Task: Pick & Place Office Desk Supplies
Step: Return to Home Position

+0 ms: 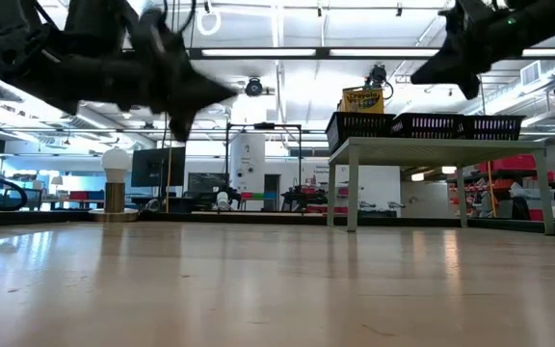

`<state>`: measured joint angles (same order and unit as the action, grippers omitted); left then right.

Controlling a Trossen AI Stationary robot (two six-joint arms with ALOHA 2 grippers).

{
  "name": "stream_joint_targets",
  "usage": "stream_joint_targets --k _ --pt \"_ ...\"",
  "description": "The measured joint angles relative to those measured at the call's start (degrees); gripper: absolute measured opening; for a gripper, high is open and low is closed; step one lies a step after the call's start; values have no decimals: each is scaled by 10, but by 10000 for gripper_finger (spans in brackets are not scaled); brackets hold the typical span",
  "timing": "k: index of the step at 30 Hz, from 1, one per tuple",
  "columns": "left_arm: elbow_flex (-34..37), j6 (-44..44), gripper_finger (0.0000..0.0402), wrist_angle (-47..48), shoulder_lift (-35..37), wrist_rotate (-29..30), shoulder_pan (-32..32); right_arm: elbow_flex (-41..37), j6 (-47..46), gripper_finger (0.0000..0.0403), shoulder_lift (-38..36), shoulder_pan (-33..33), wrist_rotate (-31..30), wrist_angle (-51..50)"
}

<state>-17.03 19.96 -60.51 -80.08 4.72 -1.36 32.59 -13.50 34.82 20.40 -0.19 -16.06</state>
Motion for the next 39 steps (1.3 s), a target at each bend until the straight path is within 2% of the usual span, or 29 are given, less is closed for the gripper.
stream_joint_targets --k 2,4,10,15,20,23,26,30,35,39 --pt "0 -25 8 -52 0 -109 17 -4 -19 37 -9 0 0 -14" --pt "0 -21 8 -84 1 -181 36 -4 -24 46 -14 0 -1 -36" --pt "0 9 18 -124 1 -221 96 -4 -24 47 -34 -1 -1 -69" --pt "0 8 19 -159 1 -276 144 -4 54 34 -56 -24 3 -65" --pt "10 -21 19 -158 4 -270 179 -5 94 25 -76 -55 3 -62" --pt "29 -29 19 -153 14 -269 210 -41 93 25 -90 -68 3 2" --pt "60 -40 20 -157 46 -270 245 -93 79 25 -107 -71 3 67" --pt "109 -43 20 -151 118 -271 293 -128 79 25 -128 -71 3 75" --pt "146 -53 20 -54 212 -270 329 -144 80 25 -159 -71 -3 100" --pt "148 -85 20 28 269 -240 328 -187 79 25 -189 -71 -8 157"
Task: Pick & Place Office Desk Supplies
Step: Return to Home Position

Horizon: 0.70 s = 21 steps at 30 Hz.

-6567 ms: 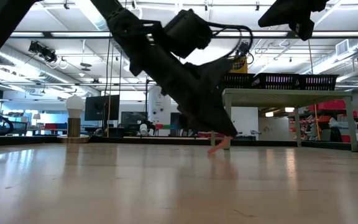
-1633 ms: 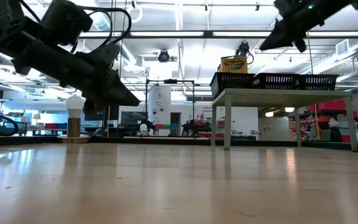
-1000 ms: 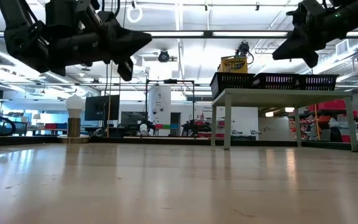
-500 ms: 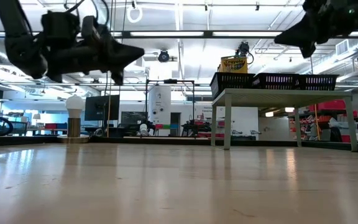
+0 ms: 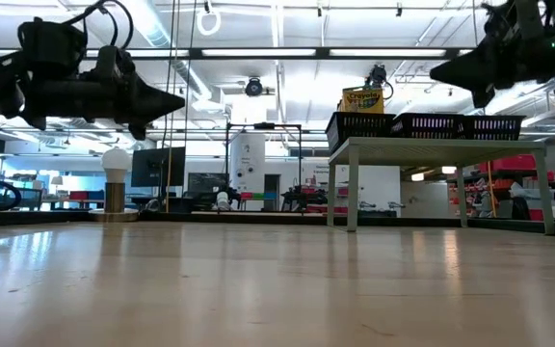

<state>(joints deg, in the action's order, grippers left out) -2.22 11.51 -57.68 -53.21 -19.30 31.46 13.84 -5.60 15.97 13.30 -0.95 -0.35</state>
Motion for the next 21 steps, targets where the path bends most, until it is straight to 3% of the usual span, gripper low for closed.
stream_joint_targets --k 5,12,16,21 --pt "0 -16 20 32 60 27 0 -51 -15 25 -42 0 2 45" --pt "0 -27 20 165 162 34 -8 -56 -5 25 -158 0 2 -38" --pt "0 -50 20 238 219 74 -31 -49 0 25 -156 0 2 -103" --pt "18 -47 20 315 288 96 -49 -50 5 25 -158 0 3 -85"
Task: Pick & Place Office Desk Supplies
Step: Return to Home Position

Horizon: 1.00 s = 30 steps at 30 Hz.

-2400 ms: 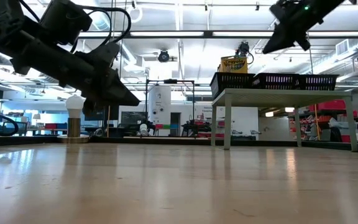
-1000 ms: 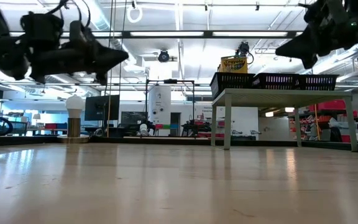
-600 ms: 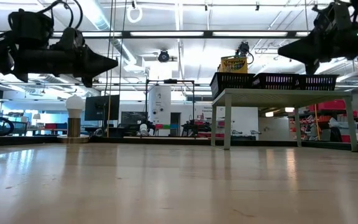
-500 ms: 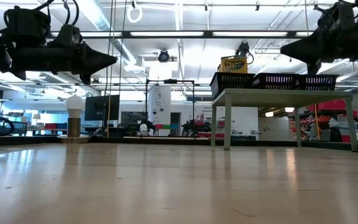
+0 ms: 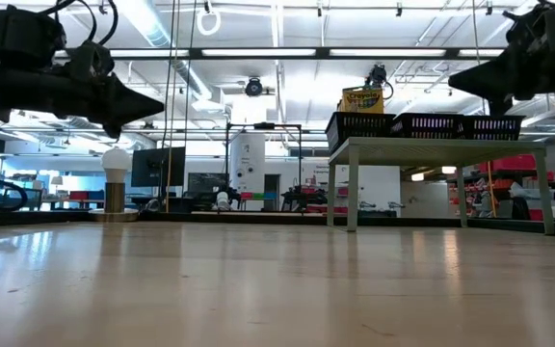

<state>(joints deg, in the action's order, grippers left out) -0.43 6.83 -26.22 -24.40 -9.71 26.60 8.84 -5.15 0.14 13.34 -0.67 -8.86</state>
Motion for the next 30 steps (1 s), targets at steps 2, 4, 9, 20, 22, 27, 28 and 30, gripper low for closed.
stream_joint_targets --k 2,4,9,20,22,27,28,30 --pt "0 1 20 33 26 13 -1 -18 0 25 0 0 4 35" --pt "0 -1 20 46 47 28 -1 -46 -1 25 0 0 8 87" --pt "0 -4 20 51 64 42 -3 -83 -22 25 2 0 7 133" --pt "0 -17 20 124 128 52 -109 -83 -3 25 0 0 14 146" --pt "0 -18 20 150 165 52 -121 -83 -4 25 0 0 23 146" --pt "0 -17 20 224 243 75 -132 -83 -4 25 0 0 27 142" --pt "0 -18 20 229 244 86 -132 -83 -4 25 0 0 28 139" --pt "0 -18 20 227 243 118 -132 -83 -4 25 1 0 23 135"
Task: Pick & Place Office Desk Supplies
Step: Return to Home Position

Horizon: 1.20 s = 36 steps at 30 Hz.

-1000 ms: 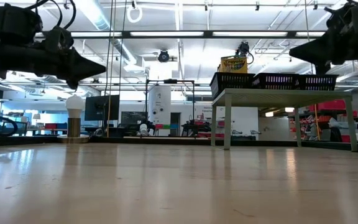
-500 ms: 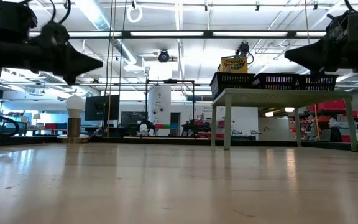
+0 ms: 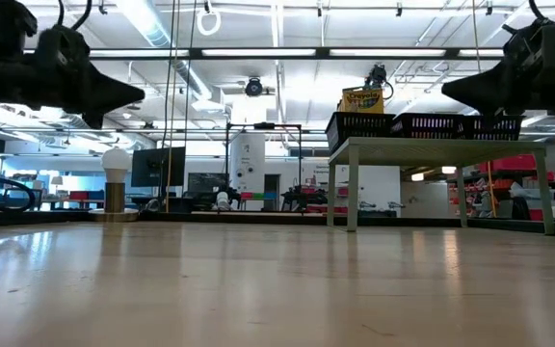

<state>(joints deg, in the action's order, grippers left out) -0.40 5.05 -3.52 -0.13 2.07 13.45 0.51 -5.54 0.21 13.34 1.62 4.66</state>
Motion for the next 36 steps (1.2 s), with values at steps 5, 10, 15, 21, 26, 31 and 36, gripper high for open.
stream_joint_targets --k 5,10,15,21,26,31,36 --pt "0 2 20 -10 -3 58 0 0 3 25 1 0 -72 -8" --pt "0 18 20 5 -6 42 0 0 3 25 1 0 -145 -11" --pt "0 52 20 17 -21 -23 0 0 0 25 1 0 -183 -16" --pt "0 113 20 12 -40 -68 0 0 12 25 2 0 -192 -17" --pt "0 117 20 16 -50 -36 0 0 19 25 2 0 -192 -18" --pt "0 116 20 17 -53 -10 0 0 19 25 2 0 -193 -18" --pt "0 117 20 17 -53 -8 0 0 19 25 2 0 -193 -18"
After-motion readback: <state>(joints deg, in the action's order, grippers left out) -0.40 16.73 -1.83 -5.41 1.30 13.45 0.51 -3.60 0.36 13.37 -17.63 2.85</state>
